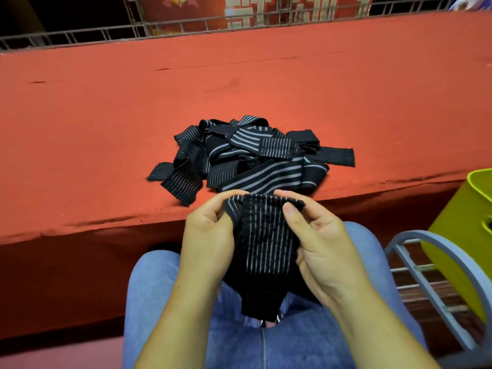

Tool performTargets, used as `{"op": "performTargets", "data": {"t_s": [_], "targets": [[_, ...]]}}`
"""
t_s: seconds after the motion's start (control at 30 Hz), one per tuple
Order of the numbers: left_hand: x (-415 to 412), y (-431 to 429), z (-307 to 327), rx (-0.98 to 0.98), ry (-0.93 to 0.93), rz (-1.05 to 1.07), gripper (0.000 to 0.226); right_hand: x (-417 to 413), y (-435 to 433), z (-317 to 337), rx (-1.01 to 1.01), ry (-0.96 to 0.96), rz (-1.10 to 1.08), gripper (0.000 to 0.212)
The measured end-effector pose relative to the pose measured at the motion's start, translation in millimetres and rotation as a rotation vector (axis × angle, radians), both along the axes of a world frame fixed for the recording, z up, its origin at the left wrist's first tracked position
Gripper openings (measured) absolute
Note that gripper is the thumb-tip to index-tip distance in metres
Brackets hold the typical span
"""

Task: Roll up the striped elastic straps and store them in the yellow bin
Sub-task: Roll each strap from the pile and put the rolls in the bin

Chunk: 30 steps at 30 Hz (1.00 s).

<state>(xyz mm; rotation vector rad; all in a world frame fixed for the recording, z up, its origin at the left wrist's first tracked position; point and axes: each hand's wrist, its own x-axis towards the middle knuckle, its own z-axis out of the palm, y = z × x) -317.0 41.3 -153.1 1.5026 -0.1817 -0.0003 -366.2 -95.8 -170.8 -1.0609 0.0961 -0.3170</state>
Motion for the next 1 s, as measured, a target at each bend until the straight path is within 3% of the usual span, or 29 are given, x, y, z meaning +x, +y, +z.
{"op": "performTargets", "data": {"t_s": [0.4,0.53,0.67,1.0], "targets": [[-4,-1,5,-0.229,0.207,-0.087,0.022,-2,-1,-7,-0.051,-0.098,0.103,0.01],[-4,-1,5,-0.257,0.247,-0.043,0.022,-3,-2,-12,-0.132,-0.119,0.128,0.035],[-3,-2,5,-0.281,0.253,-0.023,0.02,-4,-4,-13,-0.188,-0.12,0.155,0.037],[-7,-5,7,-0.31,0.316,-0.054,0.022,-7,-9,-13,0.003,-0.099,0.333,0.026]]}}
